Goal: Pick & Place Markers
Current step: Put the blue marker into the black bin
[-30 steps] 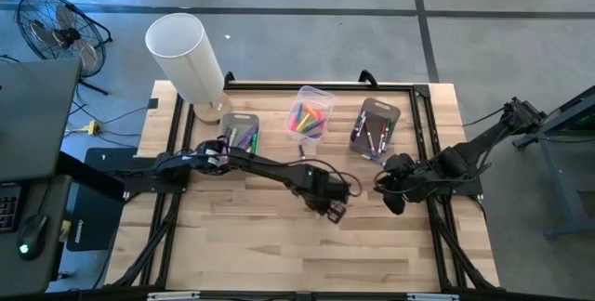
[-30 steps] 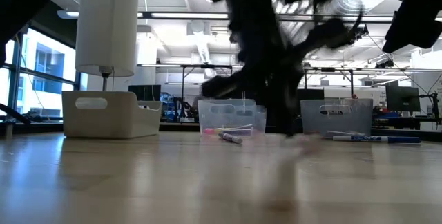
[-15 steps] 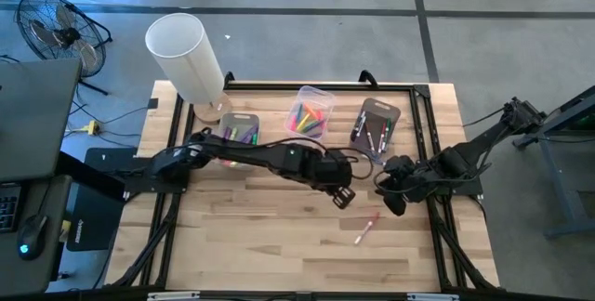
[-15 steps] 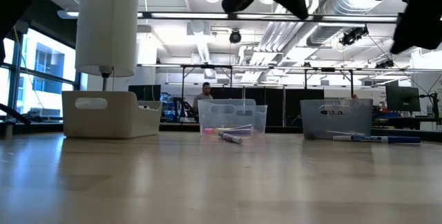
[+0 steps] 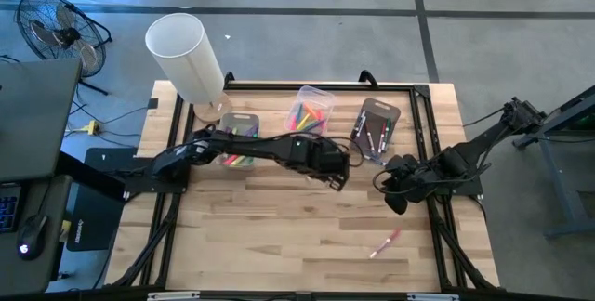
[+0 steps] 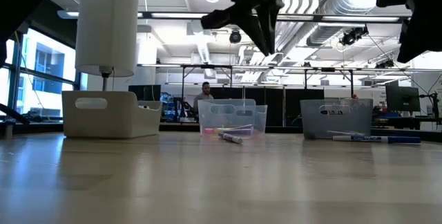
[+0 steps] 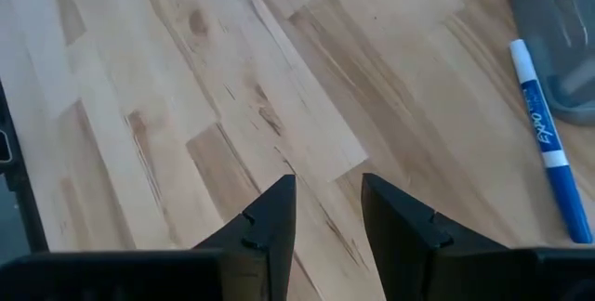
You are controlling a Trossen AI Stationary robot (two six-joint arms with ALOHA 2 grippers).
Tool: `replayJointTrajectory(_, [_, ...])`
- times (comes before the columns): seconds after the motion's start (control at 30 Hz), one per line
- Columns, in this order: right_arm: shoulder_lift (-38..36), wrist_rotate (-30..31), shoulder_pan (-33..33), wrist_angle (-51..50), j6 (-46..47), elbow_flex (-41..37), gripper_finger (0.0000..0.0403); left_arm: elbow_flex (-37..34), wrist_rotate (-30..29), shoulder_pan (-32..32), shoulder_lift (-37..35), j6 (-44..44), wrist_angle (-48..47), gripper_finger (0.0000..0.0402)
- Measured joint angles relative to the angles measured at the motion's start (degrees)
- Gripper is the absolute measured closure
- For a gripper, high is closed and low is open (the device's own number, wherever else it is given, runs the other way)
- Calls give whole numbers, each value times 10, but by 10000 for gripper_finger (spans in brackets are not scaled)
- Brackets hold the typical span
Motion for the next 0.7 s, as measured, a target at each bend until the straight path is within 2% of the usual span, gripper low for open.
replayJointTrajectory(0.2, [0,0,0,0,-3,0,289,-2,37,29,43,-31,-28,289])
replayJointTrajectory(0.27, [0,0,0,0,-6,0,289,3,55,39,68,-50,-12,261])
replayJointTrajectory(0.37, [0,0,0,0,-8,0,289,-2,79,52,80,-90,-93,229])
replayJointTrajectory(0.47, [0,-2,0,0,-21,0,289,4,93,64,112,-112,-93,216])
replayJointTrajectory(0.53, [0,-4,0,0,-25,0,289,-5,98,68,122,-116,-146,214])
replayJointTrajectory(0.63, [0,-3,0,-1,-33,0,289,-8,96,73,137,-125,-96,213])
replayJointTrajectory(0.7, [0,-3,0,0,-34,0,289,-16,102,75,145,-129,-117,213])
